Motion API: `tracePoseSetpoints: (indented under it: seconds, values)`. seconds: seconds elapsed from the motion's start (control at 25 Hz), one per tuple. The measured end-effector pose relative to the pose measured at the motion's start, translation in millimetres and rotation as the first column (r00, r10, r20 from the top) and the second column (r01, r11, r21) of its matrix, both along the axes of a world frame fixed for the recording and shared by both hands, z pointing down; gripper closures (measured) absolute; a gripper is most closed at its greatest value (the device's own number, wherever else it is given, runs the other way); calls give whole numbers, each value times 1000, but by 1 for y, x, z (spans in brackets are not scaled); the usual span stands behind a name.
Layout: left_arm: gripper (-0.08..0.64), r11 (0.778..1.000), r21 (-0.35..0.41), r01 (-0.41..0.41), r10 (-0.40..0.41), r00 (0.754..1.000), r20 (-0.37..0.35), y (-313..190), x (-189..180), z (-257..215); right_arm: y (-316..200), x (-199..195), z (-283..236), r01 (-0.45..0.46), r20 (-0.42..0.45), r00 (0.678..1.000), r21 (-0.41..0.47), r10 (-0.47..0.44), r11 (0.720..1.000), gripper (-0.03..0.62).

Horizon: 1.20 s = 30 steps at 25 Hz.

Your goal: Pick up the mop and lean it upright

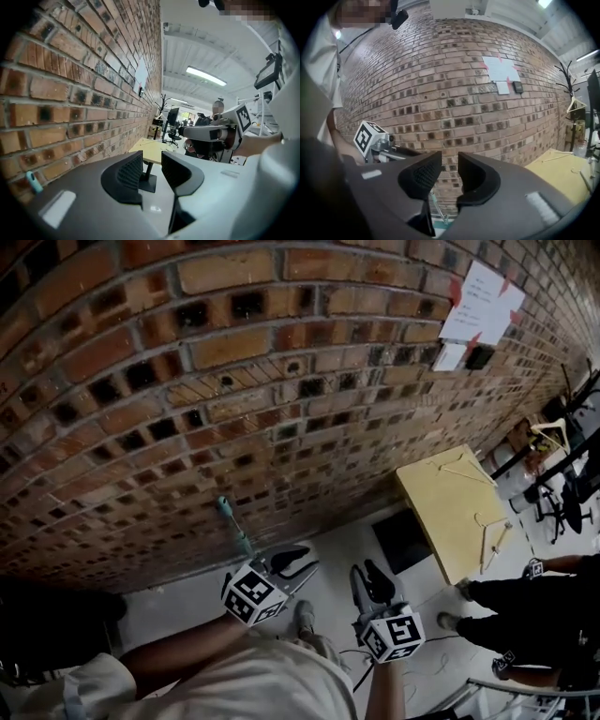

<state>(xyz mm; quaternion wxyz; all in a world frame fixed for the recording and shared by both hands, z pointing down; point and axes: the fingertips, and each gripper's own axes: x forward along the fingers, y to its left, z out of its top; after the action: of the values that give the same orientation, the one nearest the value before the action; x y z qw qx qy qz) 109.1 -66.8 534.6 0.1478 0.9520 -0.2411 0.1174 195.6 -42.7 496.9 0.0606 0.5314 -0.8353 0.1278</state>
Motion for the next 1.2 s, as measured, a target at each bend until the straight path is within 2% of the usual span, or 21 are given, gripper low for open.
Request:
tracePoseSetpoints:
  seconds: [0.16,0.28,0.56,0.76,0.96,1.04,1.2]
  values:
    - [419,995,-10,103,-103,995,17,-10,-38,7,-21,-33,7,98,12,995,-11,-98,995,482]
    - [419,983,-21,185,-184,982,34,-17,-70,14,-36,-57,12,166,25,986,-17,-166,986,482]
    - [419,927,-40,372,-369,927,65,-23,-140,26,-64,-107,23,314,41,949,-36,-313,949,482]
    - [438,895,-36,445,-442,894,71,-22,-170,28,-73,-129,24,372,42,928,-41,-370,927,482]
    - [436,863,-66,501,-499,866,40,-24,-186,27,-75,-140,26,400,38,916,-46,-398,915,482]
    - [433,860,-66,506,-505,862,41,-23,-189,27,-75,-143,25,405,37,914,-45,-403,913,482]
    - [431,867,-66,494,-491,870,47,-22,-188,28,-73,-143,28,412,47,911,-34,-410,911,482]
